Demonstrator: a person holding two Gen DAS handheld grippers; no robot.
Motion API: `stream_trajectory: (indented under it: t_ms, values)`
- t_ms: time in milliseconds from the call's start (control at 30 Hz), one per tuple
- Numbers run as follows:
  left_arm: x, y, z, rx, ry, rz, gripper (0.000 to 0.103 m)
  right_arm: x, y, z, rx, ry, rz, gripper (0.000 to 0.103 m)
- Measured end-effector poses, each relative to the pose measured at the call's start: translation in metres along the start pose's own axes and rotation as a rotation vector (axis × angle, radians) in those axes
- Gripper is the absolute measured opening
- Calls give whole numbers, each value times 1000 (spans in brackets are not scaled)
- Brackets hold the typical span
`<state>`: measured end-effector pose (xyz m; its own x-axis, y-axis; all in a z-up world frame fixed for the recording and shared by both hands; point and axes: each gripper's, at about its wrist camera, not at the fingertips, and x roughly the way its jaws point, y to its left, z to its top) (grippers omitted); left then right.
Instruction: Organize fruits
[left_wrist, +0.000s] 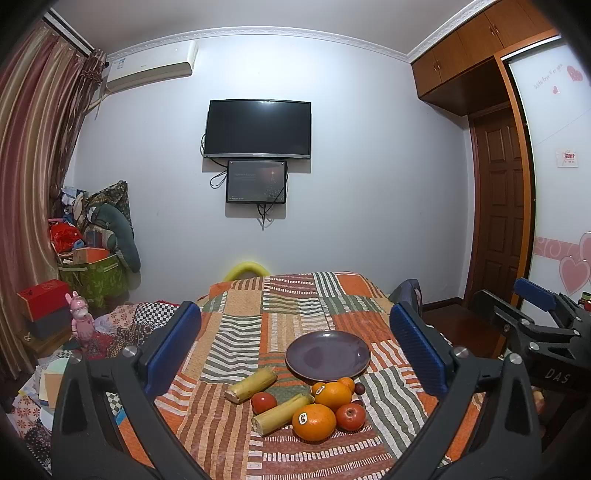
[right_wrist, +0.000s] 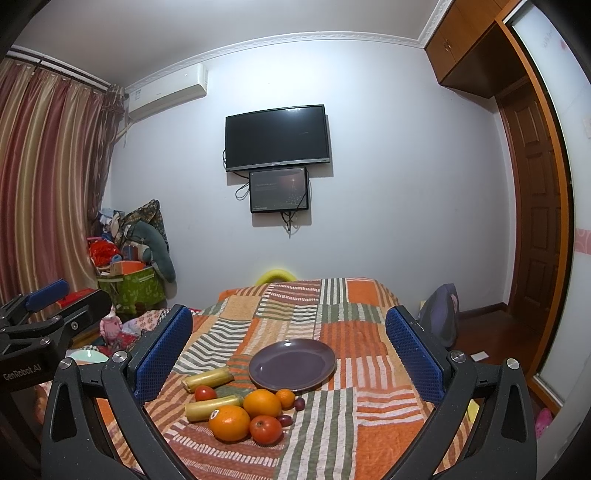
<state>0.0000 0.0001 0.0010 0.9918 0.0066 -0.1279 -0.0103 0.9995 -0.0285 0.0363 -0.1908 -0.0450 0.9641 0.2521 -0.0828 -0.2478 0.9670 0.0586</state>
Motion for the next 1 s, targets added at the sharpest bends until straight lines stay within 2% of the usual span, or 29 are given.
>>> stream_trajectory:
  t_ms: [200,467,600,733,867,933,1000]
  values:
    - [0,0,0,1,1,0,103,-1,3,-2,-9,-6,-13,103]
    - [6,2,-4,23,16,16,103,4,7,-6,-32,8,18,103]
    - [17,10,-6,23,46,29,103,13,8,-11,-54,33,30,95]
    - [33,21,-13,27,95,47,92,24,3,-18,-59,77,47,78]
    - [52,28,-25,49,171,54,78,40,-4,-30,-55,138,55,74]
    - [64,32,-33,52,219,50,74,49,-6,-38,-61,173,54,66]
    - [76,36,-43,52,266,46,71,57,-8,-45,-59,207,57,64]
